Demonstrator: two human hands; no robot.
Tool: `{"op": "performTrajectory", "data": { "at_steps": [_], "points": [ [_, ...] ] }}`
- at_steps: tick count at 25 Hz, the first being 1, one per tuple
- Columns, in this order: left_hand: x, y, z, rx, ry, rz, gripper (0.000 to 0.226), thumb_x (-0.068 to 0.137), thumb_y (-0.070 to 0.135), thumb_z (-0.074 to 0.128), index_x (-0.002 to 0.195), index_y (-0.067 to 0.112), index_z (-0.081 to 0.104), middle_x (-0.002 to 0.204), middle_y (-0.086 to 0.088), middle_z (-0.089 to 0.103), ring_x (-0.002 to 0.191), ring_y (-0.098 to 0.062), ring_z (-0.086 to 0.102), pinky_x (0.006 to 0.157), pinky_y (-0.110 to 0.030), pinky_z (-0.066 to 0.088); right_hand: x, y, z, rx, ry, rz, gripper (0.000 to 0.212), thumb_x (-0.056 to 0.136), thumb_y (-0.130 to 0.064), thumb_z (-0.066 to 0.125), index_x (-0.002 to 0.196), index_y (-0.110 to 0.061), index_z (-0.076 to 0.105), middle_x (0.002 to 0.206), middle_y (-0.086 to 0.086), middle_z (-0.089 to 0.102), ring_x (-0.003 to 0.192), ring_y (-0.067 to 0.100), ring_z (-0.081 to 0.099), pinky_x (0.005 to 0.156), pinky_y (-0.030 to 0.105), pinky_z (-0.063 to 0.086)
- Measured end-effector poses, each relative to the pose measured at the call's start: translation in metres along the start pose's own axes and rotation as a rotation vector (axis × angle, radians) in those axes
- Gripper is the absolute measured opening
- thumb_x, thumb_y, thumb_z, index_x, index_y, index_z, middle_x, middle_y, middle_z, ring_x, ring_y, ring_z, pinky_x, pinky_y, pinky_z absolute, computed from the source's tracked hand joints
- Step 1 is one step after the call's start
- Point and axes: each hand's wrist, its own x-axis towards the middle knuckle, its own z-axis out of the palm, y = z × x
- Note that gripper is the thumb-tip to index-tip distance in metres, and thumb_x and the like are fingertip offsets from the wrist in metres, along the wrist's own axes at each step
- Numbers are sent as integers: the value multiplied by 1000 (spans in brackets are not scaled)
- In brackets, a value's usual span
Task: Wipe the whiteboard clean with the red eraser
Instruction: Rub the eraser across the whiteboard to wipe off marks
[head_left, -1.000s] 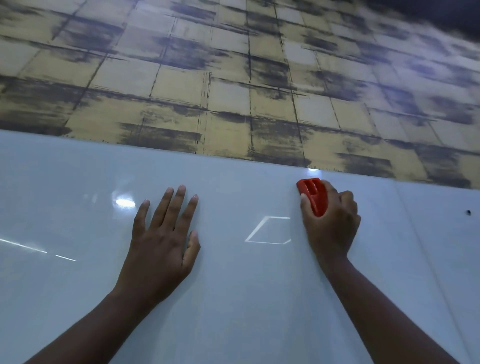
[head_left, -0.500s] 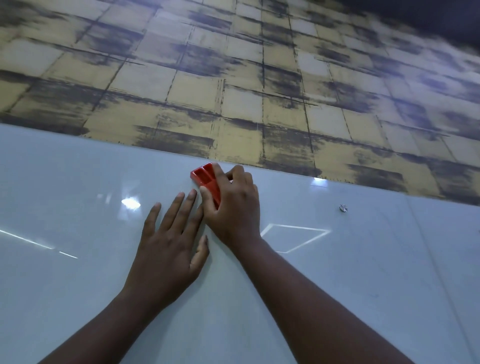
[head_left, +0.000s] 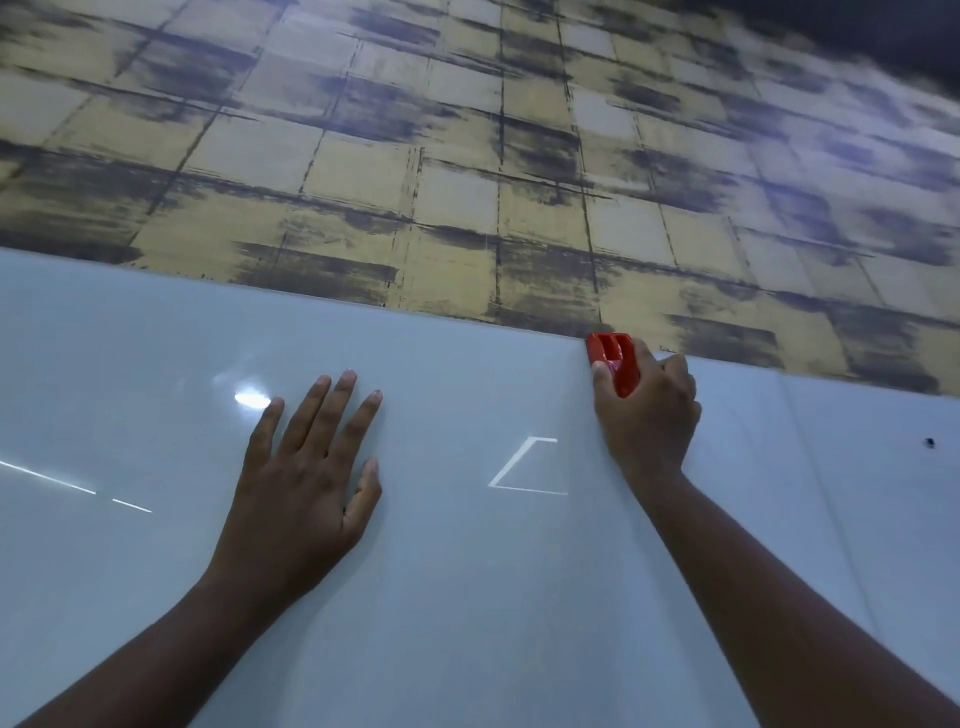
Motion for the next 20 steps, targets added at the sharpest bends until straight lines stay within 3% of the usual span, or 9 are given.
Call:
{"op": "performTrajectory", "data": {
  "at_steps": [3, 6, 10, 15, 20],
  "points": [
    [0, 10, 1, 17, 16, -38, 66, 103, 37, 31, 163, 12, 39, 173, -14, 29, 160, -33, 28, 126, -60, 22, -27, -16, -4, 55, -43, -119, 60, 98, -48, 59, 147, -15, 56, 108, 12, 57, 99, 31, 58, 88, 46, 53],
    [6, 21, 3, 51, 10, -35, 66, 102, 34, 29, 162, 9, 41, 173, -17, 27, 161, -35, 25, 125, -65, 20, -76, -30, -13, 129, -151, -367, 64, 94, -52, 52, 147, -18, 56, 102, 7, 54, 92, 26, 55, 80, 40, 49],
    [23, 37, 4, 55, -45, 53, 66, 103, 39, 29, 162, 12, 42, 174, -17, 22, 162, -34, 20, 125, -68, 20, -108, -3, -37, 148, -213, -568, 64, 93, -53, 59, 148, -20, 57, 101, 1, 55, 88, 18, 51, 76, 38, 48],
    [44, 70, 17, -26, -47, 103, 74, 100, 55, 30, 162, 16, 42, 175, -15, 20, 163, -33, 19, 125, -69, 19, -78, 63, -53, 39, -74, -486, 59, 90, -48, 64, 143, -20, 64, 87, 0, 51, 78, 19, 48, 69, 39, 46],
    [54, 93, 34, -18, -31, 121, 73, 100, 52, 30, 158, 11, 48, 171, -16, 32, 161, -35, 24, 124, -71, 19, -55, 110, -65, -26, -34, -332, 60, 92, -51, 62, 142, -19, 64, 85, -2, 48, 75, 17, 46, 63, 35, 48]
  ]
}}
